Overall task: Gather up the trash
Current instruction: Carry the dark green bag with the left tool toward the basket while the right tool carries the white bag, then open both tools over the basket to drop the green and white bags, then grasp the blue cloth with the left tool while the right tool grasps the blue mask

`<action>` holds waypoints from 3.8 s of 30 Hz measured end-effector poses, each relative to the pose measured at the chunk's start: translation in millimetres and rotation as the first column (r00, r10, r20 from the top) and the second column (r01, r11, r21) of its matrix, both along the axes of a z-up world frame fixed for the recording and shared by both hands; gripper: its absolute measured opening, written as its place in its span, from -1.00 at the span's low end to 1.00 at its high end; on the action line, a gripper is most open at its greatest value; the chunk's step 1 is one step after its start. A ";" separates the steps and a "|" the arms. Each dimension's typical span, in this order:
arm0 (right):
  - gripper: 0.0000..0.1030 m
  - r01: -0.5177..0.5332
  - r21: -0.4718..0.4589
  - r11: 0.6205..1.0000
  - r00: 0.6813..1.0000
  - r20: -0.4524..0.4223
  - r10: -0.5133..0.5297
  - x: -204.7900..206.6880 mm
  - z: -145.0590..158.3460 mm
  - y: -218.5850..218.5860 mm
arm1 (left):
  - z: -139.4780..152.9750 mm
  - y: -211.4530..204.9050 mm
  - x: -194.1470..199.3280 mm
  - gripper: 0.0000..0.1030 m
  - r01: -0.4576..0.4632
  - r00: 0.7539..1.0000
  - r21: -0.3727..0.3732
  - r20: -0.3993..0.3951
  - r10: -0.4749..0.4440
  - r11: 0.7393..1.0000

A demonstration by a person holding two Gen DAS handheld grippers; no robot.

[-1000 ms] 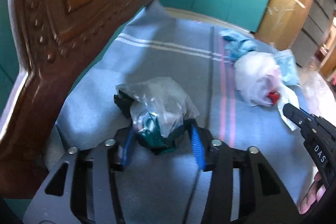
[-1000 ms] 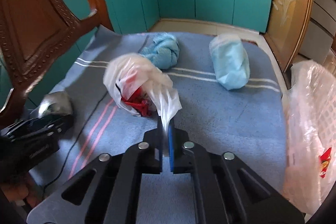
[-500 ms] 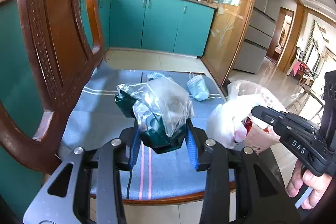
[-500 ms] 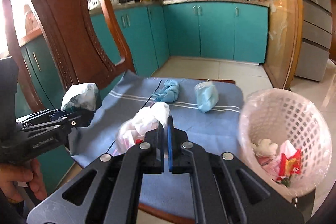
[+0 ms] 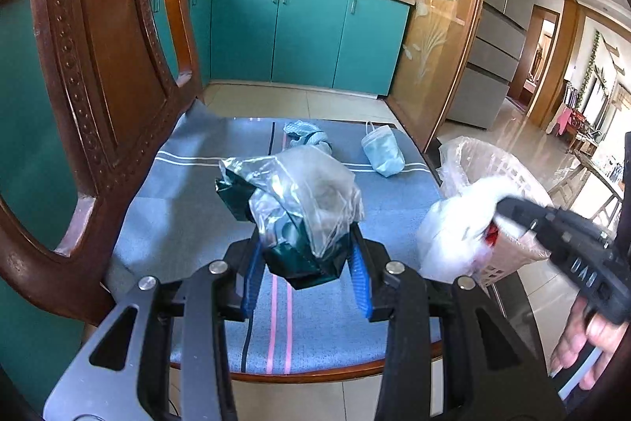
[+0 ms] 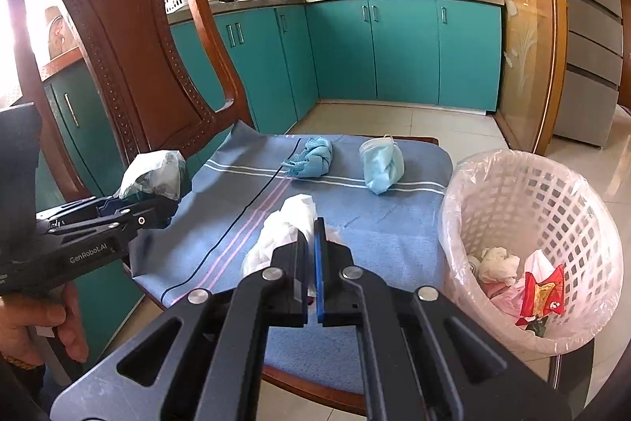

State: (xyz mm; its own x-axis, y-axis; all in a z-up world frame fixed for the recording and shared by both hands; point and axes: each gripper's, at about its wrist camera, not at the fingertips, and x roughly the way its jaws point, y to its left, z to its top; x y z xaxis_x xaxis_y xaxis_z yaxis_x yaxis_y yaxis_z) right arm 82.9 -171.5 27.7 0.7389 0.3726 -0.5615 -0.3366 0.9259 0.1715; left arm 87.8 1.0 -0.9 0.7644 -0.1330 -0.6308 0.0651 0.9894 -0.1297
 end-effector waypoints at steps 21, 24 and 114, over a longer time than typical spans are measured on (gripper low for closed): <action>0.86 0.534 0.265 0.803 0.810 0.109 -0.576 -14.8 32.4 -188.7 | -10.1 -102.4 0.1 -0.25 0.225 0.974 0.029 -0.022 -0.225 0.974; 0.86 0.549 0.256 0.796 0.797 0.126 -0.591 -17.4 34.8 -189.6 | -4.2 -153.6 8.8 -0.24 0.324 0.946 0.036 -0.023 -0.323 0.945; -0.82 0.163 0.030 0.986 0.986 0.016 -0.163 20.6 -10.5 -33.0 | -48.0 -41.3 131.9 0.93 -0.006 0.994 0.067 -0.109 0.013 0.998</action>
